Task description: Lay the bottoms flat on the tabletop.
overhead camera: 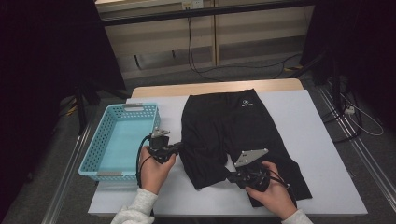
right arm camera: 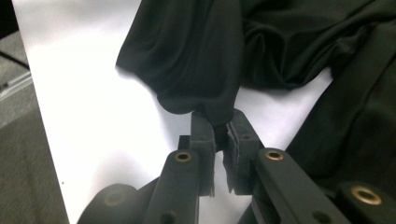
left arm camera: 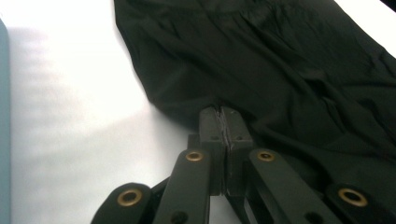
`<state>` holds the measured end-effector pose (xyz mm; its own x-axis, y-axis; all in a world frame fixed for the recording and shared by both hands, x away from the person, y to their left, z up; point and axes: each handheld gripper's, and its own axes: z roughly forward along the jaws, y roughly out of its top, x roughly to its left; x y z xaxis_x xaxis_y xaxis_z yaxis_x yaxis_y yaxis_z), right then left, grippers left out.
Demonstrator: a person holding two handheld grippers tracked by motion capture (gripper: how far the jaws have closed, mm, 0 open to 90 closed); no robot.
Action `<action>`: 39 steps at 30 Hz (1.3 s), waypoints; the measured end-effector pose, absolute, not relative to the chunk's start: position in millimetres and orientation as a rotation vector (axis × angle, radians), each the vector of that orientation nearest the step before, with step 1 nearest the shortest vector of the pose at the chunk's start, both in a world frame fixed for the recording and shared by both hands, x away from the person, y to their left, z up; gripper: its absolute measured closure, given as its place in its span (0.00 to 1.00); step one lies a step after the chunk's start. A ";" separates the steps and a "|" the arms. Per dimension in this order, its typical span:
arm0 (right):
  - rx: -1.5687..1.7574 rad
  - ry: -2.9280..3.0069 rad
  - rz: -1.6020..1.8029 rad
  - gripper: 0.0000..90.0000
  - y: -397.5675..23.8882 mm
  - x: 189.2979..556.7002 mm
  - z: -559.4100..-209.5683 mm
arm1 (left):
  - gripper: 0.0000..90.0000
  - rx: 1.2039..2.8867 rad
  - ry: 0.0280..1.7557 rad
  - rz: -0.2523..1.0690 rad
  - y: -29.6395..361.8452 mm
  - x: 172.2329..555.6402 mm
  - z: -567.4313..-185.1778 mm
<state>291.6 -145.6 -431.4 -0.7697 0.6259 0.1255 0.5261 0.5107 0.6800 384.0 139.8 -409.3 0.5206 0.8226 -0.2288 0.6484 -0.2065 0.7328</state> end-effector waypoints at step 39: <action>0.860 2.547 1.061 0.99 -110.8 319.2 -434.0 | 0.98 2.006 1.161 0.189 130.9 385.0 -428.5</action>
<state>319.2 -110.8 -434.0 -0.7943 0.6076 -0.0039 0.4250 0.5602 0.7110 385.0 130.9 -428.5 0.5689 0.7848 -0.2457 0.6667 -0.2652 0.6966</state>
